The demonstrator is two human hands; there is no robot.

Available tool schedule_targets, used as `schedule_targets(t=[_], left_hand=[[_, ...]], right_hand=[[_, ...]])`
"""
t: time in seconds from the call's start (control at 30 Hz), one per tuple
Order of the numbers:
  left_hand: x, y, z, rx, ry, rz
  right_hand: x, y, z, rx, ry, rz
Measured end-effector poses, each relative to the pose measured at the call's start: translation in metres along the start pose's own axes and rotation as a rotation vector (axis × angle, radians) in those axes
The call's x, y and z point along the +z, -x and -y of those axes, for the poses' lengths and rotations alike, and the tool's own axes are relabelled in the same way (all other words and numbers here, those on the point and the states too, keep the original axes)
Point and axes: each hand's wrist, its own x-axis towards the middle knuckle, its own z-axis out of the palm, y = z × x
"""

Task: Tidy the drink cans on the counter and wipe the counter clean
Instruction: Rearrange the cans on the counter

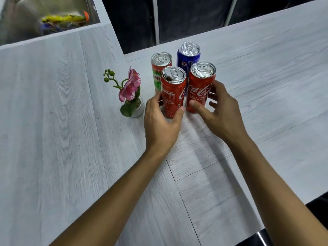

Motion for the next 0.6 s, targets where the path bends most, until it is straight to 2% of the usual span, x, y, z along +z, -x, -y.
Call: schedule_targets(t=[0.27,0.6], left_hand=[[0.002,-0.01,0.002,0.016,-0.008,-0.042],[-0.031,0.032,0.011,0.046,0.047,0.079]], right_hand=[[0.0,-0.002,-0.003,-0.012,-0.002,-0.033],[-0.003,0.052,0.003,0.039,-0.057,-0.082]])
